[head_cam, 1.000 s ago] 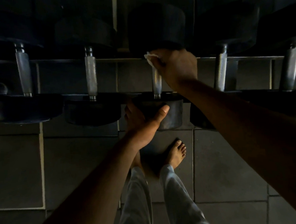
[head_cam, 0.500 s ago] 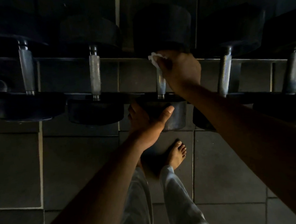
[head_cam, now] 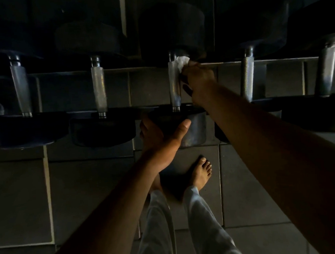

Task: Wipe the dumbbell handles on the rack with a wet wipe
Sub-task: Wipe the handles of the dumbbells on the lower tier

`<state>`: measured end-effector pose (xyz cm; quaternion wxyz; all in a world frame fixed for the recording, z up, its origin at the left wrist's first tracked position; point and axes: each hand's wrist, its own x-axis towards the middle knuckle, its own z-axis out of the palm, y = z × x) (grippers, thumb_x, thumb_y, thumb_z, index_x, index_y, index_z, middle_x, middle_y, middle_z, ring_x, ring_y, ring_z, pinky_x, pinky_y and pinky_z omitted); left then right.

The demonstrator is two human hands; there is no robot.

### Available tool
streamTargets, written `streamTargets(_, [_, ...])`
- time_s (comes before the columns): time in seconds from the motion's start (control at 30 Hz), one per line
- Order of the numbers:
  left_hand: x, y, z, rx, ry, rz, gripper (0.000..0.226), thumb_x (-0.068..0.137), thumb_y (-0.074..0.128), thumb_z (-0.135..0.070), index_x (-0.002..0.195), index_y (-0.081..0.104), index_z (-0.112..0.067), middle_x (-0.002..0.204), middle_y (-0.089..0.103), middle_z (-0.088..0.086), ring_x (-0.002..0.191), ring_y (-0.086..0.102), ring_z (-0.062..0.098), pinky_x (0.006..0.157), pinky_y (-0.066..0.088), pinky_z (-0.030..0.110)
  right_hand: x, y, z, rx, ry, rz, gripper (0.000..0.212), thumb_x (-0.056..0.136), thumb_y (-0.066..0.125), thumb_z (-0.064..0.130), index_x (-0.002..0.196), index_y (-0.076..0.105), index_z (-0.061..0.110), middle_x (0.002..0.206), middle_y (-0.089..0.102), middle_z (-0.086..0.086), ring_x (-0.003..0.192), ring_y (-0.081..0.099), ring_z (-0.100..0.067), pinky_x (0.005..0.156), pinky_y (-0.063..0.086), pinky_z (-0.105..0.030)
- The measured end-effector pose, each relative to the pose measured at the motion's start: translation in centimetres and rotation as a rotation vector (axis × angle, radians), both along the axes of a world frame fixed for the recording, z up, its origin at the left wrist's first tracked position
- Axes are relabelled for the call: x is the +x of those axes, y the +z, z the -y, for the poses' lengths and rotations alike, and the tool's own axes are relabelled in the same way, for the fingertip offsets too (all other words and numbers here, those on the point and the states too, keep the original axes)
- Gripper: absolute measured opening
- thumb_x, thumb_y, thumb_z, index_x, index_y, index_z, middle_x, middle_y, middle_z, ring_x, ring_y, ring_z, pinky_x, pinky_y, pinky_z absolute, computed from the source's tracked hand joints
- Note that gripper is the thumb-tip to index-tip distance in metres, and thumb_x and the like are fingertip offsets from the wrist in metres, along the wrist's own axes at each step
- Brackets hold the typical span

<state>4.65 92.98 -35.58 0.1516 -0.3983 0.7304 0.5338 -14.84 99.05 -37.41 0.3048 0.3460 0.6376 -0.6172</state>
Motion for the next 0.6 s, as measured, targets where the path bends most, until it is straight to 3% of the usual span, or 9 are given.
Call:
streamTargets(0.13, [0.1,0.1,0.0,0.019,0.007,-0.019,0.135,0.053,0.070,-0.092,0.165,0.014,-0.039,0.163,0.028,-0.004,0.152,0.031,0.023,0.121,0.039,0.052,-0.1,-0.3,0.0,-0.048,0.061,0.060,0.035,0.091,0.077,0.035,0.120,0.068,0.017,0.106,0.075,0.000,0.093,0.072,-0.012,0.083,0.056,-0.032])
streamTargets(0.3, [0.0,0.0,-0.2,-0.010,-0.003,-0.021,0.141,0.051,0.068,-0.095,0.165,0.016,-0.032,0.163,0.028,-0.001,0.151,0.031,0.024,0.121,0.040,0.056,0.1,-0.1,-1.9,-0.213,0.110,0.057,0.026,0.099,0.066,0.030,0.121,0.068,0.017,0.116,0.076,-0.002,0.110,0.070,-0.016,0.101,0.051,-0.040])
streamTargets(0.4, [0.0,-0.1,-0.1,-0.012,-0.001,-0.016,0.151,0.043,0.065,-0.105,0.166,0.015,-0.031,0.162,0.029,-0.002,0.150,0.033,0.025,0.120,0.040,0.054,0.0,-0.5,-2.5,-0.290,0.189,0.061,0.034,0.097,0.067,0.041,0.125,0.069,0.020,0.120,0.075,0.003,0.115,0.068,-0.015,0.098,0.049,-0.038])
streamTargets(0.5, [0.2,-0.2,0.0,0.004,-0.006,-0.026,0.139,0.052,0.069,-0.094,0.165,0.015,-0.035,0.161,0.029,-0.004,0.151,0.032,0.024,0.119,0.039,0.049,-0.4,-0.4,-2.0,-0.230,0.236,0.058,0.036,0.094,0.071,0.044,0.122,0.070,0.021,0.118,0.075,0.004,0.113,0.068,-0.014,0.089,0.050,-0.033])
streamTargets(0.6, [0.2,-0.2,0.0,-0.002,-0.017,-0.034,0.132,0.057,0.069,-0.091,0.164,0.014,-0.038,0.160,0.029,-0.004,0.150,0.032,0.022,0.119,0.041,0.052,-0.4,-0.6,-2.3,-0.125,0.316,0.021,0.040,0.092,0.073,0.048,0.122,0.071,0.021,0.120,0.074,0.000,0.113,0.067,-0.017,0.093,0.053,-0.033])
